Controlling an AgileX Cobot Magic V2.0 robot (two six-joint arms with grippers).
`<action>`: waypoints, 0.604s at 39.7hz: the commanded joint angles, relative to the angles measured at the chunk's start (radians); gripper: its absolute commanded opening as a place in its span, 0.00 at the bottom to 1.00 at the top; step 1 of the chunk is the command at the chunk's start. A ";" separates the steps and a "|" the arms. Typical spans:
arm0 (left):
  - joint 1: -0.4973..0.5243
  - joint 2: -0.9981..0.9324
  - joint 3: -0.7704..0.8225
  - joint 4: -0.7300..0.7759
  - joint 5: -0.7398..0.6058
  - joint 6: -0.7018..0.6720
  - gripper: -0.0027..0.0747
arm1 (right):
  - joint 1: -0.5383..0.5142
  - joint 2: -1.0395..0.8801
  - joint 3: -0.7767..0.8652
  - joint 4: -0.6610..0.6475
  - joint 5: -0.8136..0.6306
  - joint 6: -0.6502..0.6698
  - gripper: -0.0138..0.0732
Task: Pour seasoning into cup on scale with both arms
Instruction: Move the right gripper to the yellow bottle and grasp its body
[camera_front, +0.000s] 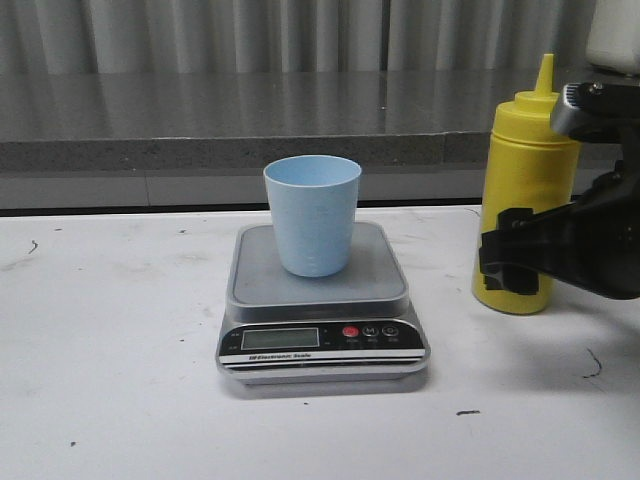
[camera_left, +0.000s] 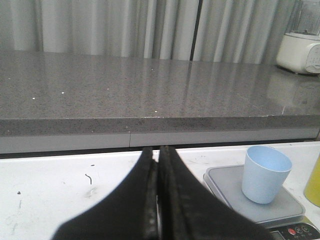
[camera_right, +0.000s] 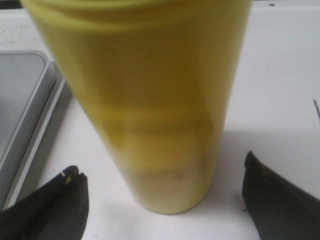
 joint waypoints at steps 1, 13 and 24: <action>0.000 0.012 -0.027 -0.007 -0.078 -0.012 0.01 | 0.000 0.007 -0.032 -0.028 -0.148 0.025 0.89; 0.000 0.012 -0.027 -0.007 -0.078 -0.012 0.01 | 0.000 0.121 -0.105 -0.035 -0.251 0.034 0.89; 0.000 0.012 -0.027 -0.007 -0.078 -0.012 0.01 | 0.000 0.191 -0.132 -0.035 -0.369 0.035 0.89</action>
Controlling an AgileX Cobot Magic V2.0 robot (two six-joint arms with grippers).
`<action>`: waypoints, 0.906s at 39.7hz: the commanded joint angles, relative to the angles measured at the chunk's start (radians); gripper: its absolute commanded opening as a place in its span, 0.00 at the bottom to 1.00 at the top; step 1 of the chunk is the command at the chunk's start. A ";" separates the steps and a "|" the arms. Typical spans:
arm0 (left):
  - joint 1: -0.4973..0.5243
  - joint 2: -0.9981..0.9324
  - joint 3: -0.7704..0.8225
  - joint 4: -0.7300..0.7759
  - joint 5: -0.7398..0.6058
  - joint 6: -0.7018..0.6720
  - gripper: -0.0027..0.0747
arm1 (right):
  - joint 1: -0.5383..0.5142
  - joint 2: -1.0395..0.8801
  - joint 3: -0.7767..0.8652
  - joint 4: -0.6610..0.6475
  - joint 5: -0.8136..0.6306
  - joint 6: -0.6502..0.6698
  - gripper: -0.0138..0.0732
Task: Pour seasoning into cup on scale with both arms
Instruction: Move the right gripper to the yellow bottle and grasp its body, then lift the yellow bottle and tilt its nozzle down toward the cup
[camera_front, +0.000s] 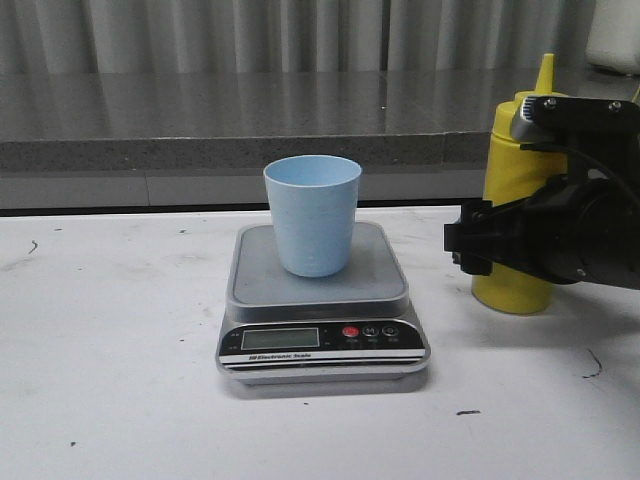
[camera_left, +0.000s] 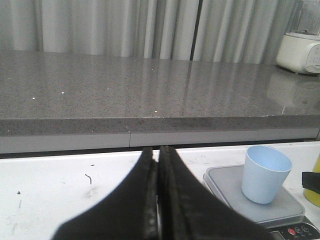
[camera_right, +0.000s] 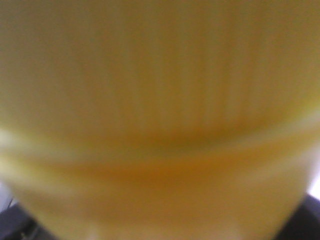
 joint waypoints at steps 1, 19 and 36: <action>0.000 0.012 -0.027 -0.007 -0.078 -0.012 0.01 | 0.000 -0.028 -0.019 -0.013 -0.121 0.002 0.89; 0.000 0.012 -0.027 -0.007 -0.078 -0.012 0.01 | 0.000 -0.027 -0.019 -0.013 -0.195 0.044 0.89; 0.000 0.012 -0.027 -0.007 -0.078 -0.012 0.01 | 0.000 -0.026 -0.019 -0.016 -0.254 0.043 0.36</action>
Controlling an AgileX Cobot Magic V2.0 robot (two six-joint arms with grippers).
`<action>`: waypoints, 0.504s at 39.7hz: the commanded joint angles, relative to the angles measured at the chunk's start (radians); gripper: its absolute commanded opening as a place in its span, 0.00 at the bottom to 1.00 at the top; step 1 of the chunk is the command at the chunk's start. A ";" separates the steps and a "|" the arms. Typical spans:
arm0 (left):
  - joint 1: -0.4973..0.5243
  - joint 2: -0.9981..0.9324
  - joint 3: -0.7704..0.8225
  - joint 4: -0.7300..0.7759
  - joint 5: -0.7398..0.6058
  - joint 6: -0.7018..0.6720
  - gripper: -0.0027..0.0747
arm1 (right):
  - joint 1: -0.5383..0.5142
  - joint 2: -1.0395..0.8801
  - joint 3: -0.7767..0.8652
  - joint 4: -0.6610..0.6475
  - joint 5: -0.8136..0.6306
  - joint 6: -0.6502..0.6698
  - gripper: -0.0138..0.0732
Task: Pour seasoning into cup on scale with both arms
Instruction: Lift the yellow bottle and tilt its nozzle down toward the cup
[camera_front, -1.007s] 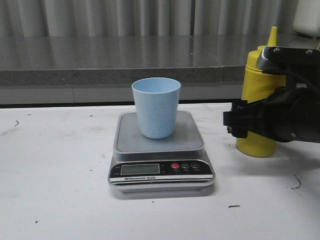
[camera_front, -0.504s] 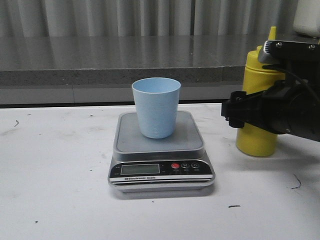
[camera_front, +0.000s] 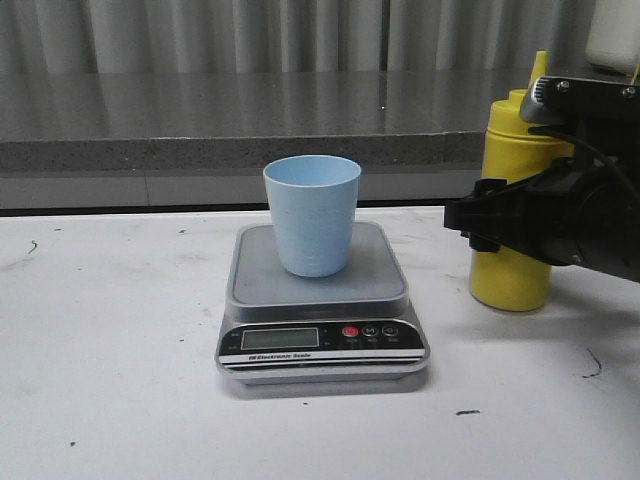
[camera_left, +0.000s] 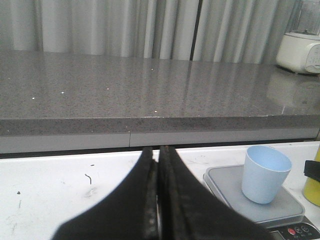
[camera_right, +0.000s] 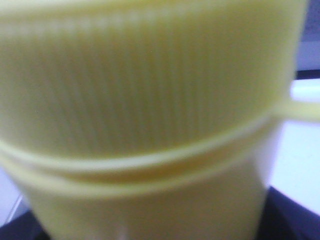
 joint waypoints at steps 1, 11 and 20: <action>0.000 0.012 -0.027 -0.007 -0.078 -0.012 0.01 | 0.000 -0.041 -0.018 -0.014 -0.153 0.000 0.33; 0.000 0.012 -0.027 -0.007 -0.078 -0.012 0.01 | 0.000 -0.109 -0.032 -0.015 -0.184 -0.082 0.32; 0.000 0.012 -0.027 -0.007 -0.078 -0.012 0.01 | 0.000 -0.196 -0.140 -0.019 -0.046 -0.477 0.32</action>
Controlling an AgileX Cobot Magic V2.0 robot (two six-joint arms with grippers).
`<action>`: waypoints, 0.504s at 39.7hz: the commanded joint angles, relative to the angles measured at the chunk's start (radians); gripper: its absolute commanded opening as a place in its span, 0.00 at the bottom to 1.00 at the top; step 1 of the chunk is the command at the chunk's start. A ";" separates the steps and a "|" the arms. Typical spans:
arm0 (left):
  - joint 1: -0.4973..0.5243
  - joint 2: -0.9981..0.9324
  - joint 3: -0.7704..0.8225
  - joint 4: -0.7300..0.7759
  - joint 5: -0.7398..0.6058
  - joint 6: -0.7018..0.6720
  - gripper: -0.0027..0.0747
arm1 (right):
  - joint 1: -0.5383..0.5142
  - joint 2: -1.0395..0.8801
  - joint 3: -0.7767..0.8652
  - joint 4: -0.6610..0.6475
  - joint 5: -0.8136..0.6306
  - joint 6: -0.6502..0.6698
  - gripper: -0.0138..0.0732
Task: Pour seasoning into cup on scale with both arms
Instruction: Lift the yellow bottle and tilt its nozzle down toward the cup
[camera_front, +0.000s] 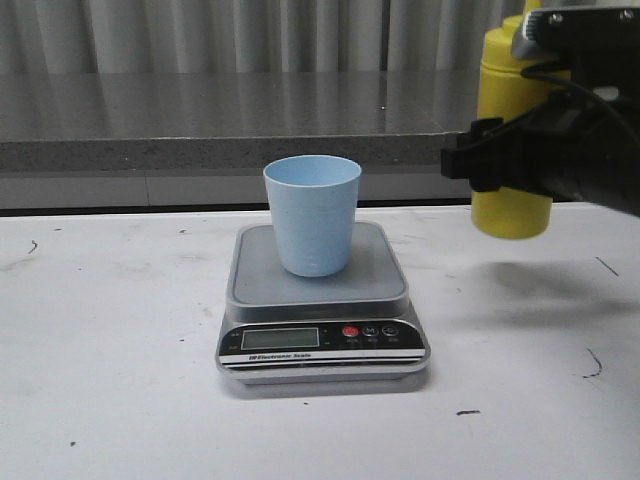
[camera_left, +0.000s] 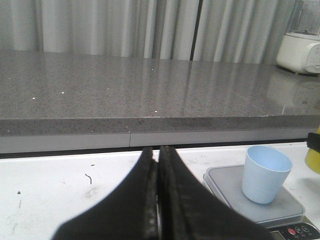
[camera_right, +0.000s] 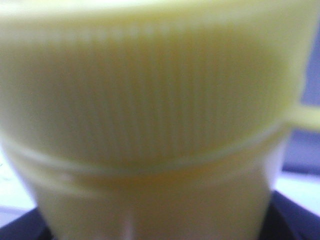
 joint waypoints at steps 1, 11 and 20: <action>0.000 0.012 -0.027 -0.007 -0.078 -0.012 0.01 | 0.000 -0.081 -0.083 -0.019 -0.027 -0.238 0.32; 0.000 0.012 -0.027 -0.007 -0.078 -0.012 0.01 | 0.000 -0.086 -0.232 -0.019 0.122 -0.748 0.32; 0.000 0.012 -0.027 -0.007 -0.078 -0.012 0.01 | 0.000 -0.086 -0.272 -0.052 0.089 -1.130 0.32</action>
